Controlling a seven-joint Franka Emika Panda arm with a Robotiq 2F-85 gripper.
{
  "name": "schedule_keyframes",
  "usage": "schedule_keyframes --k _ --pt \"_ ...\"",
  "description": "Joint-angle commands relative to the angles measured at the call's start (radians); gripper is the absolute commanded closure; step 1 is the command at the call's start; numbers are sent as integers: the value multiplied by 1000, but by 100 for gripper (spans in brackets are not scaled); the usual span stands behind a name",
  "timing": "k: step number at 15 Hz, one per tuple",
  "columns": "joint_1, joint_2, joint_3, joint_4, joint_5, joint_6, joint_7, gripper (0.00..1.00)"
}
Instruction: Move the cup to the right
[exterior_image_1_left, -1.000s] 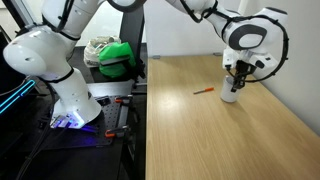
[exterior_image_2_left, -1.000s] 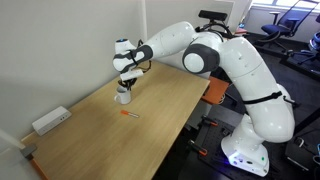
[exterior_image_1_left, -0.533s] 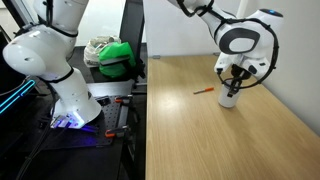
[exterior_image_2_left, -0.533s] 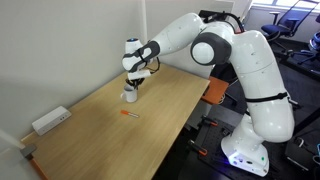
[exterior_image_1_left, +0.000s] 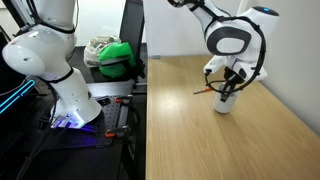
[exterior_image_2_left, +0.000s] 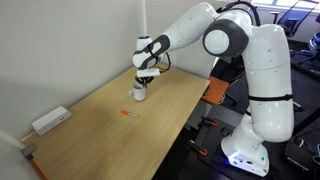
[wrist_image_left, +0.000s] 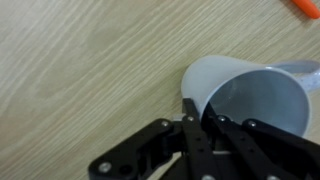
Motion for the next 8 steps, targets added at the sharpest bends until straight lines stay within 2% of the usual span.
schedule_keyframes --k 1,8 --pt "-4 -110 -19 -122 23 32 47 97" --pt "-18 -165 -53 -207 20 40 120 97"
